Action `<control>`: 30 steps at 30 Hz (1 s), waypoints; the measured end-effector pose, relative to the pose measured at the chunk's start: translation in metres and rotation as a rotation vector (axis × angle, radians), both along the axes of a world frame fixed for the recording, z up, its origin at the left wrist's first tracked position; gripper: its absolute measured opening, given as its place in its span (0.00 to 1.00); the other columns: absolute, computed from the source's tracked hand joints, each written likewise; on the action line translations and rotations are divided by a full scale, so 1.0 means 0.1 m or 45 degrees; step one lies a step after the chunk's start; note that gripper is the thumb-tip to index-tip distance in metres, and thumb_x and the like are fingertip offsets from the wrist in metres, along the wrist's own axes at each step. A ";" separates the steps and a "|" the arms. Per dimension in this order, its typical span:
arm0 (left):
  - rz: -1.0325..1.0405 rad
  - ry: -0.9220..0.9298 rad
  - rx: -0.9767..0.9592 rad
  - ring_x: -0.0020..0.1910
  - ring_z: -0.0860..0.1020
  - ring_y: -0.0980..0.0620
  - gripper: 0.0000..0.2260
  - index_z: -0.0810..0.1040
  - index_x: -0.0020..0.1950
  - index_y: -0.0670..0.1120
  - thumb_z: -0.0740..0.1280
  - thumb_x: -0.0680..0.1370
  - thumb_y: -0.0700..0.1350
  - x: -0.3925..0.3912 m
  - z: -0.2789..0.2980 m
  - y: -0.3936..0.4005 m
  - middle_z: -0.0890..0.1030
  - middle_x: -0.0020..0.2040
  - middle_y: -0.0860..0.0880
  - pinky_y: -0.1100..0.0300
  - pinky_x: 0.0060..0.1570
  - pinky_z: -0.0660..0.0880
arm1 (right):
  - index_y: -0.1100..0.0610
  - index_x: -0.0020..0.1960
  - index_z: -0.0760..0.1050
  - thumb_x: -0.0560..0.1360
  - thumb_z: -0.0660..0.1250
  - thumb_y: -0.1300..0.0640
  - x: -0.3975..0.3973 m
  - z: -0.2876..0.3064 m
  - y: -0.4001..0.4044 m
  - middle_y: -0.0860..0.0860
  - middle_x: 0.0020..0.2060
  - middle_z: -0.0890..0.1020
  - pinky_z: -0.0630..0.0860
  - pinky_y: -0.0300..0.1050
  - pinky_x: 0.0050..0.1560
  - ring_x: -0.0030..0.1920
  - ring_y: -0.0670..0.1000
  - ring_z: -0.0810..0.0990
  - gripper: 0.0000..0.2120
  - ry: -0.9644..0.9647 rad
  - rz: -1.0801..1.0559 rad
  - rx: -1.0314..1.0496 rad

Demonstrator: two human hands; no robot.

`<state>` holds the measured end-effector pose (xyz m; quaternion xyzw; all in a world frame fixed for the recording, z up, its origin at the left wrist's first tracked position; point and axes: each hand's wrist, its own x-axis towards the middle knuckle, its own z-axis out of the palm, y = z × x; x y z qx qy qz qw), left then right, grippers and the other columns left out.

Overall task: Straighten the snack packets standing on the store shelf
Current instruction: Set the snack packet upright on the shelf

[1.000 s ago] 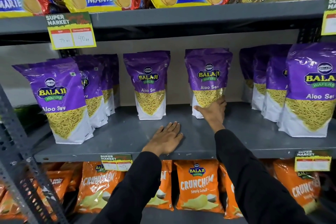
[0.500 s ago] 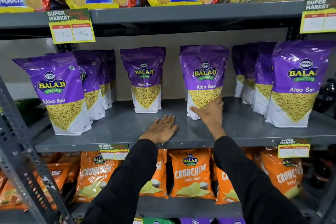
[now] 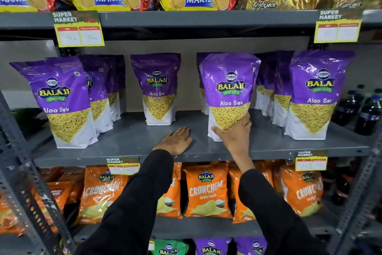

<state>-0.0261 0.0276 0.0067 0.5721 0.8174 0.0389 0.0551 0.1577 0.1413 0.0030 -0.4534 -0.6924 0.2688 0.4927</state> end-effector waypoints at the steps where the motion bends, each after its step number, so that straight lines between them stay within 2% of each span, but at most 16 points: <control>1: 0.000 0.005 0.001 0.86 0.46 0.51 0.28 0.46 0.86 0.47 0.44 0.87 0.55 0.01 0.00 0.00 0.46 0.86 0.49 0.49 0.83 0.44 | 0.60 0.80 0.48 0.60 0.84 0.41 0.03 -0.01 -0.01 0.61 0.73 0.65 0.76 0.59 0.66 0.72 0.62 0.69 0.64 0.002 -0.007 0.001; 8: -0.004 0.038 0.005 0.86 0.47 0.50 0.28 0.46 0.86 0.46 0.44 0.87 0.54 0.01 -0.01 0.01 0.46 0.86 0.49 0.49 0.83 0.45 | 0.58 0.81 0.47 0.60 0.84 0.42 0.18 -0.04 -0.01 0.60 0.74 0.63 0.74 0.59 0.68 0.73 0.62 0.68 0.64 0.052 0.005 0.004; 15: 0.016 0.024 0.028 0.85 0.47 0.51 0.28 0.46 0.86 0.47 0.44 0.87 0.55 -0.02 -0.05 0.04 0.47 0.86 0.50 0.50 0.83 0.45 | 0.55 0.81 0.49 0.61 0.83 0.39 0.19 -0.08 -0.06 0.58 0.72 0.65 0.76 0.59 0.67 0.72 0.60 0.71 0.62 0.053 -0.027 0.025; 30: 0.007 0.033 0.031 0.85 0.46 0.51 0.28 0.46 0.86 0.47 0.43 0.87 0.54 0.04 -0.02 0.01 0.46 0.86 0.49 0.49 0.83 0.45 | 0.58 0.79 0.54 0.59 0.74 0.24 0.13 -0.09 -0.19 0.58 0.67 0.72 0.80 0.55 0.59 0.66 0.59 0.76 0.63 -0.125 -0.218 0.153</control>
